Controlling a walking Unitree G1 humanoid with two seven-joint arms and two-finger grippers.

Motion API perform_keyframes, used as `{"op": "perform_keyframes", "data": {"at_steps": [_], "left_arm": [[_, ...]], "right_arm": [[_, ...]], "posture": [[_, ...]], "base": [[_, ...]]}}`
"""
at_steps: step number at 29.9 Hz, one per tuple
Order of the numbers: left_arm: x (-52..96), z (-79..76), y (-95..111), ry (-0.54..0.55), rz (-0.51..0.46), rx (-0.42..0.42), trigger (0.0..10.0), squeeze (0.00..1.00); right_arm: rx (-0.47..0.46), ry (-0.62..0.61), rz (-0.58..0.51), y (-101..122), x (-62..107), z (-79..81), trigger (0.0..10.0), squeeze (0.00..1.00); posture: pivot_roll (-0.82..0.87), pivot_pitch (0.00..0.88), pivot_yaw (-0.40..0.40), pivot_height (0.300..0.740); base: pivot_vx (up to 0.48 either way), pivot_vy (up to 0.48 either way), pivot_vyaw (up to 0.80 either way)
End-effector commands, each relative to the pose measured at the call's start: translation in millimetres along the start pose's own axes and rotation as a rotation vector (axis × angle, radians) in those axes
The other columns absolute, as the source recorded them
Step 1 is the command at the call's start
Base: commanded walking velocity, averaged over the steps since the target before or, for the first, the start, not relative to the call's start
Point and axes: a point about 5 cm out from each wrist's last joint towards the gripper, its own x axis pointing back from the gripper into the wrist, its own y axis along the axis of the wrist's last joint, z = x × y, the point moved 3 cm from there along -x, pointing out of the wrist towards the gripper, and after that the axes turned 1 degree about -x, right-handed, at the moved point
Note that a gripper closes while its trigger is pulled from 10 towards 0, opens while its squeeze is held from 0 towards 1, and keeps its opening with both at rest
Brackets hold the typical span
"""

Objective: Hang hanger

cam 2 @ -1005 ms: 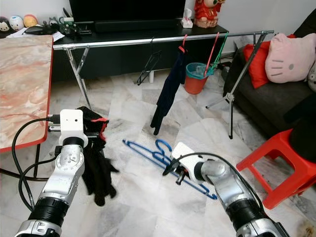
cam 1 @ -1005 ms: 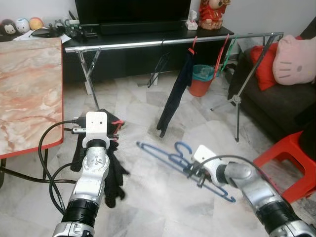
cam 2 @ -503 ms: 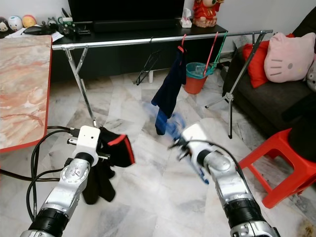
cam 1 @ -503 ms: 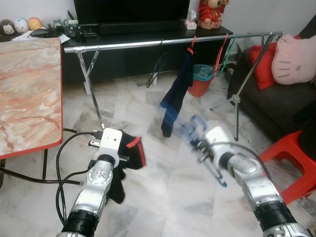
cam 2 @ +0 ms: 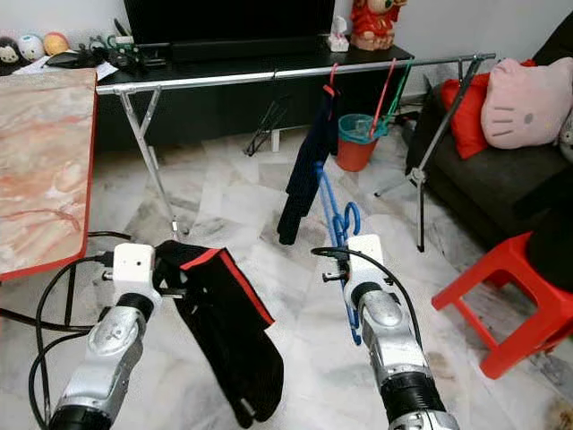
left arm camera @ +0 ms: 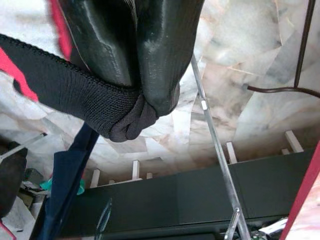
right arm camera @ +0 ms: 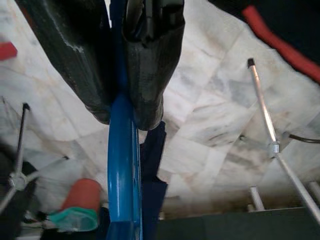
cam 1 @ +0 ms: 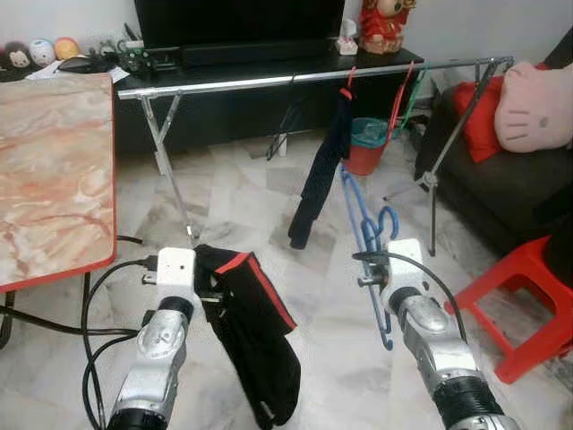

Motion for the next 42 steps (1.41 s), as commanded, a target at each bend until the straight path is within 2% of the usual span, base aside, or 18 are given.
{"op": "perform_keyframes", "data": {"at_steps": [1, 7, 10, 14, 20, 24, 29, 34, 42], "left_arm": [[-0.2, -2.6, 11.5, 0.003, -0.059, 0.018, 10.0, 0.0], [0.1, -4.6, 19.2, 0.018, -0.1, 0.058, 10.0, 0.0], [1.4, -0.6, 17.4, 0.039, -0.097, 0.038, 10.0, 0.0], [4.1, 3.0, 16.2, 0.062, -0.092, 0.088, 10.0, 0.0], [5.4, 4.6, 13.9, 0.075, -0.083, 0.07, 10.0, 0.0], [4.9, 4.7, 14.9, 0.074, -0.085, 0.066, 10.0, 0.0], [2.2, 6.1, 18.9, 0.081, -0.092, 0.059, 10.0, 0.0], [1.6, 6.1, 20.2, 0.084, -0.094, 0.056, 10.0, 0.0], [3.0, 7.9, 22.5, 0.092, -0.099, 0.05, 10.0, 0.0]], "right_arm": [[-0.016, -0.014, -0.001, -3.5, 0.8, -1.7, 10.0, 0.0], [-0.048, -0.005, -0.046, -1.1, 1.4, 1.5, 10.0, 0.0], [-0.058, 0.001, -0.056, -2.5, 1.4, 3.7, 10.0, 0.0], [-0.077, -0.011, -0.044, -9.2, 1.2, 4.7, 10.0, 0.0], [-0.072, -0.028, 0.001, -25.0, 0.6, 4.1, 10.0, 0.0], [-0.089, -0.038, 0.001, -25.3, 0.0, 1.8, 10.0, 0.0], [-0.063, -0.026, -0.022, -19.2, -2.9, 1.4, 10.0, 0.0], [-0.084, -0.028, -0.024, -20.0, -3.6, 1.7, 10.0, 0.0], [-0.08, -0.018, -0.016, -22.0, -5.0, 4.7, 10.0, 0.0]], "posture": [[0.01, 0.0, -0.041, 0.74], [0.01, 0.0, -0.038, 0.74], [0.01, 0.0, -0.038, 0.74], [0.02, 0.0, -0.045, 0.74], [0.02, 0.0, -0.051, 0.74], [0.02, 0.0, -0.054, 0.74], [0.02, 0.0, -0.052, 0.74], [0.03, 0.0, -0.05, 0.74], [0.03, 0.0, -0.051, 0.74]], "base": [[0.0, 0.0, 0.0], [0.0, 0.0, 0.0], [0.0, 0.0, 0.0], [0.0, 0.0, 0.0], [0.0, 0.22, 0.0], [0.0, 0.337, 0.0], [0.0, 0.29, 0.8], [0.0, 0.265, 0.76], [0.0, 0.25, 0.0]]}}
